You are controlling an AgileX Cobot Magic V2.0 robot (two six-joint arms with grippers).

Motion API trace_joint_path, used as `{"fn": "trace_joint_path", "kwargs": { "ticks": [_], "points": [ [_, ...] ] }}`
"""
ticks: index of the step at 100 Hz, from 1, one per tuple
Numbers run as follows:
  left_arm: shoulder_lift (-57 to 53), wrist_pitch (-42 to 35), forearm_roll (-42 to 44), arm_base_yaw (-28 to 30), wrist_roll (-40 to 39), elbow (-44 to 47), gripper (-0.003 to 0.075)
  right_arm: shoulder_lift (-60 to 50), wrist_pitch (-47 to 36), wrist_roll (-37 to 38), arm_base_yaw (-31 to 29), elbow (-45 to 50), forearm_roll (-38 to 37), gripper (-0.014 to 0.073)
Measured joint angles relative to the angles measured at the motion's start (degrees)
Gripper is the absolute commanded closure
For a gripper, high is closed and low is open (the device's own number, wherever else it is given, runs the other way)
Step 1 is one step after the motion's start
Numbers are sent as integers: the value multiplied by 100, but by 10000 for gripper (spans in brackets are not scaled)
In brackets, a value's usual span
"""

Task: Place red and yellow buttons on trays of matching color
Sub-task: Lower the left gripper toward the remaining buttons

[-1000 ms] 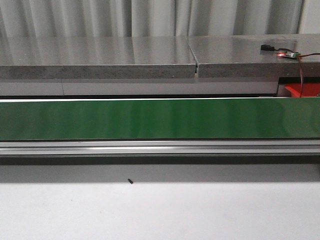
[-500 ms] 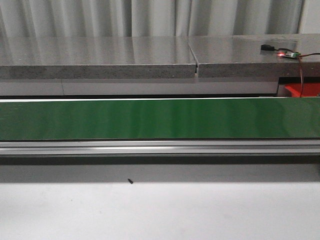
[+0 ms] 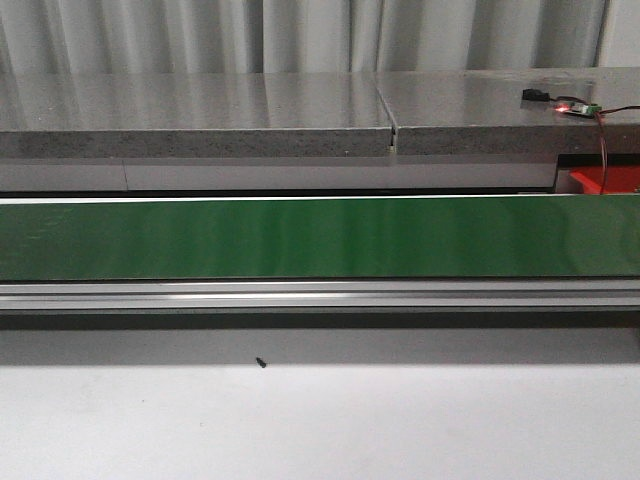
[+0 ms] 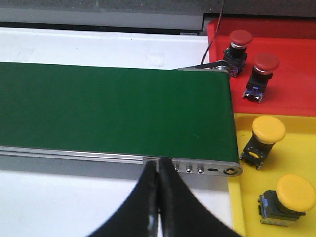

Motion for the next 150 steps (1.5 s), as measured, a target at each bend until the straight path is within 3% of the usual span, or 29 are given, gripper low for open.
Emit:
{"fn": "trace_joint_path", "kwargs": {
  "ticks": [53,116,138,150],
  "points": [
    [2182,1069,94,257,13,-1566,246,0,0,0,0,0,0,661],
    [2670,1034,269,257,-52,-1899,250,0,21,0,0,0,0,661],
    [2778,993,269,257,-52,-1899,306,0,21,0,0,0,0,661],
    [2800,947,269,257,-64,-1899,401,0,21,0,0,0,0,661]
  ]
}}
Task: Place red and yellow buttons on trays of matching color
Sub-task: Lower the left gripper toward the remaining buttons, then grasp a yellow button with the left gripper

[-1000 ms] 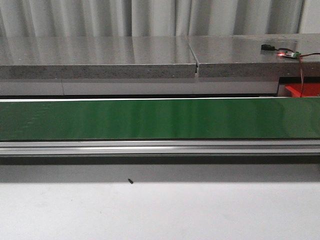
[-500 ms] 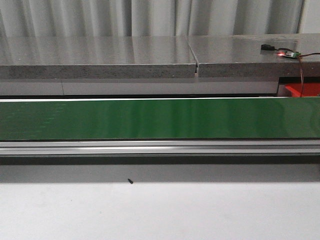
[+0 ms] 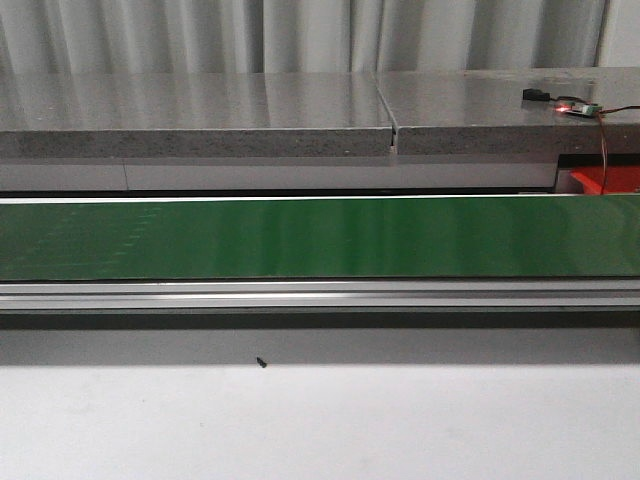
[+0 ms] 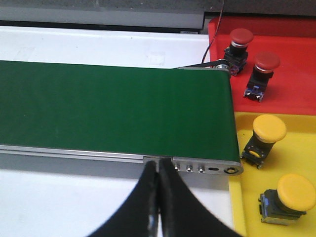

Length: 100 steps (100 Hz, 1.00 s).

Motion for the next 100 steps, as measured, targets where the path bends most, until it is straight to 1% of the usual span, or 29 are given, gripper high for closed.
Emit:
{"fn": "trace_joint_path", "kwargs": {
  "ticks": [7,12,42,71,85,100],
  "points": [
    [0,-19,0,0,0,0,468,0,0,0,0,0,0,661],
    [0,-41,-10,0,0,0,493,0,0,0,0,0,0,661],
    [-67,85,-33,0,179,0,487,0,0,0,0,0,0,661],
    [-1207,294,-69,-4,311,13,487,0,0,0,0,0,0,661],
    [-1645,511,-110,-183,412,140,487,0,0,0,0,0,0,661],
    [-1828,736,-162,-478,467,305,487,0,0,0,0,0,0,661]
  ]
}}
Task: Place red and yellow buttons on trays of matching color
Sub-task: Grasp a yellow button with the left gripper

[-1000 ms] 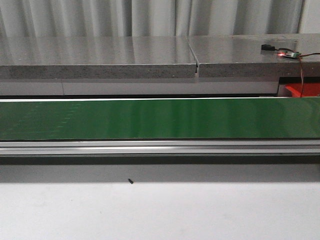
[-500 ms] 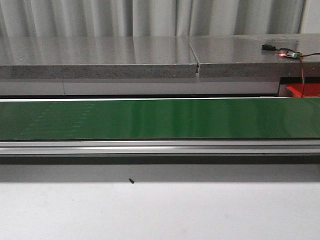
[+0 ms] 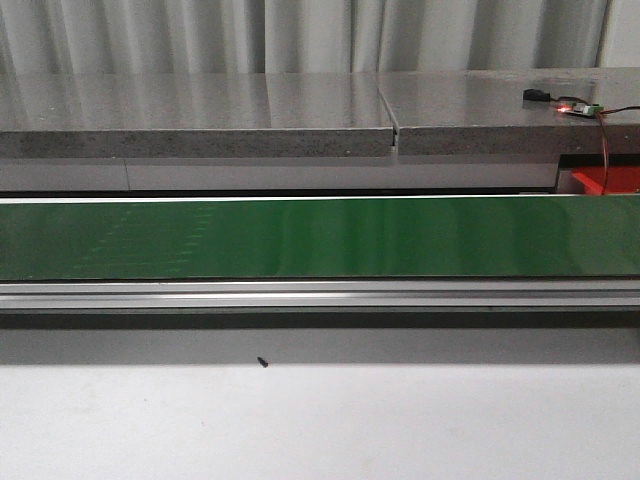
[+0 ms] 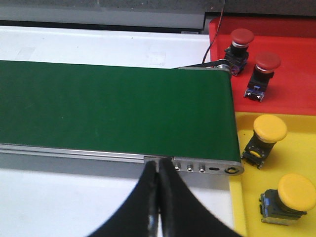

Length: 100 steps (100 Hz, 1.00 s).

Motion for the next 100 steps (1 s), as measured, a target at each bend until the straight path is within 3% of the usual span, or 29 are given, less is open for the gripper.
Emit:
{"fn": "trace_joint_path", "kwargs": {
  "ticks": [38,47,60,74,100],
  "points": [
    [150,289,-23,-182,16,238,482,0,0,0,0,0,0,661],
    [177,289,-23,-182,16,242,430,0,0,0,0,0,0,661],
    [190,289,-23,-182,16,242,268,0,0,0,0,0,0,661],
    [200,289,-23,-182,26,242,146,0,10,0,0,0,0,661],
    [161,166,-67,-182,24,242,155,0,10,0,0,0,0,661]
  ]
}}
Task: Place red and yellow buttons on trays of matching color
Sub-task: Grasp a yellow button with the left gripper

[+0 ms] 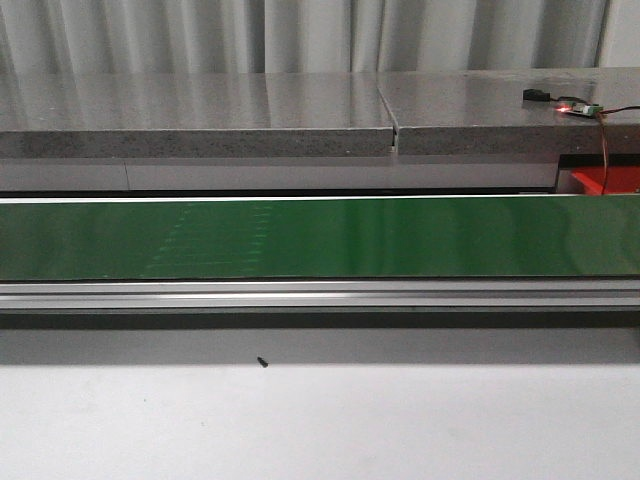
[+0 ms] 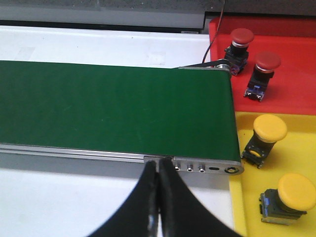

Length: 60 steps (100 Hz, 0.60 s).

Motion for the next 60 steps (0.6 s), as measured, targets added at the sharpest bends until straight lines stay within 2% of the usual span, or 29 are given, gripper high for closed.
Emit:
{"fn": "trace_joint_path", "kwargs": {
  "ticks": [23,60],
  "points": [
    [-391,-317,-89,131,0,0,155,0,0,0,0,0,0,661],
    [5,-129,-101,1402,0,-35,155,0,0,0,0,0,0,661]
  ]
}}
